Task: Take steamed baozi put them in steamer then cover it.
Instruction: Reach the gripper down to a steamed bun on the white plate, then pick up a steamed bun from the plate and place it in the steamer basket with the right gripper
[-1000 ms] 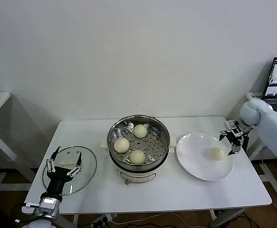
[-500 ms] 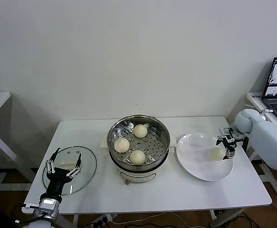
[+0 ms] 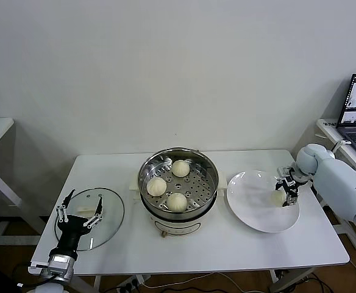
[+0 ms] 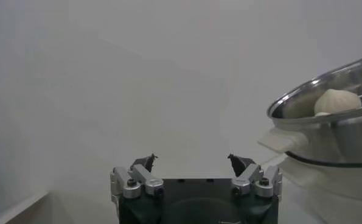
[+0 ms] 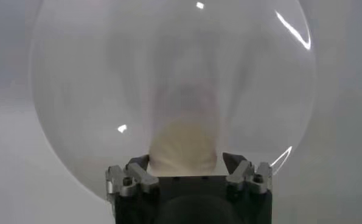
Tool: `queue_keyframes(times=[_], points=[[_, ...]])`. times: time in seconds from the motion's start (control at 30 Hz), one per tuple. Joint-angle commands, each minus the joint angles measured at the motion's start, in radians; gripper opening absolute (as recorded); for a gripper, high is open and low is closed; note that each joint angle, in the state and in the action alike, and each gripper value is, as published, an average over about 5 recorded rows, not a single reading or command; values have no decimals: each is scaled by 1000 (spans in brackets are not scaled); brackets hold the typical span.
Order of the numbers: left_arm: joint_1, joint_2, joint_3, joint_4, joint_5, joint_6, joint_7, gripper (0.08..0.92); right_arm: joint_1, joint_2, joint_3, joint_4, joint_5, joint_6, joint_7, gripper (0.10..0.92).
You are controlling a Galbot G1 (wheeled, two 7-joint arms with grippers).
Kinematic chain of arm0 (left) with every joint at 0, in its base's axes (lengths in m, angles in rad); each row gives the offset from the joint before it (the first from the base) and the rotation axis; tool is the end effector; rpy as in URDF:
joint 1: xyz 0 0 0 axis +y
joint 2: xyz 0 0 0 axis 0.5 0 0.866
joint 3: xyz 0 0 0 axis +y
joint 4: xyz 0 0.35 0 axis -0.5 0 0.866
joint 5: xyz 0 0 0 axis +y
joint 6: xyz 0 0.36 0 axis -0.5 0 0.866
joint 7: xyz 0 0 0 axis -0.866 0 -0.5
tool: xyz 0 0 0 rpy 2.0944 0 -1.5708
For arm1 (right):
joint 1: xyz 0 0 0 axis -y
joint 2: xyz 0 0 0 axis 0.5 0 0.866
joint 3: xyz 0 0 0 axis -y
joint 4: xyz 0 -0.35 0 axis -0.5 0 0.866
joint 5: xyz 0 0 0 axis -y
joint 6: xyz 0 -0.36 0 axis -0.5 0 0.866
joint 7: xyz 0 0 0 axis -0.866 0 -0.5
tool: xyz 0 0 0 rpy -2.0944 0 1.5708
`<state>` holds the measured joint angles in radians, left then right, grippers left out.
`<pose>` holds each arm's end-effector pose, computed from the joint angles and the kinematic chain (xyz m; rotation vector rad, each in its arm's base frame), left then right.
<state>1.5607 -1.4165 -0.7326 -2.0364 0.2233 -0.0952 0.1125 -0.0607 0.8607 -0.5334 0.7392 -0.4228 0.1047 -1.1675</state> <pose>0.1877 0.0949 -0.3078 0.0371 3.0349 0.7161 0.5702 -0.2414 -0.2342 1.1769 -1.2716 1.3880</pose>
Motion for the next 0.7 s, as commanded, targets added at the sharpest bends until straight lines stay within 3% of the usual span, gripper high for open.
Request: queue_keyframes(times=[0.03, 0.3, 0.7], points=[[-1, 0, 2, -3, 0, 3, 0, 823, -6, 9, 18, -13, -13, 4, 4, 710], [-3, -2, 11, -5, 2, 4, -1, 823, 48, -56, -45, 78, 109, -30, -18, 683], [-5, 6, 22, -32, -2, 9, -2, 823, 561, -318, -591, 589, 680, -354, -62, 666]])
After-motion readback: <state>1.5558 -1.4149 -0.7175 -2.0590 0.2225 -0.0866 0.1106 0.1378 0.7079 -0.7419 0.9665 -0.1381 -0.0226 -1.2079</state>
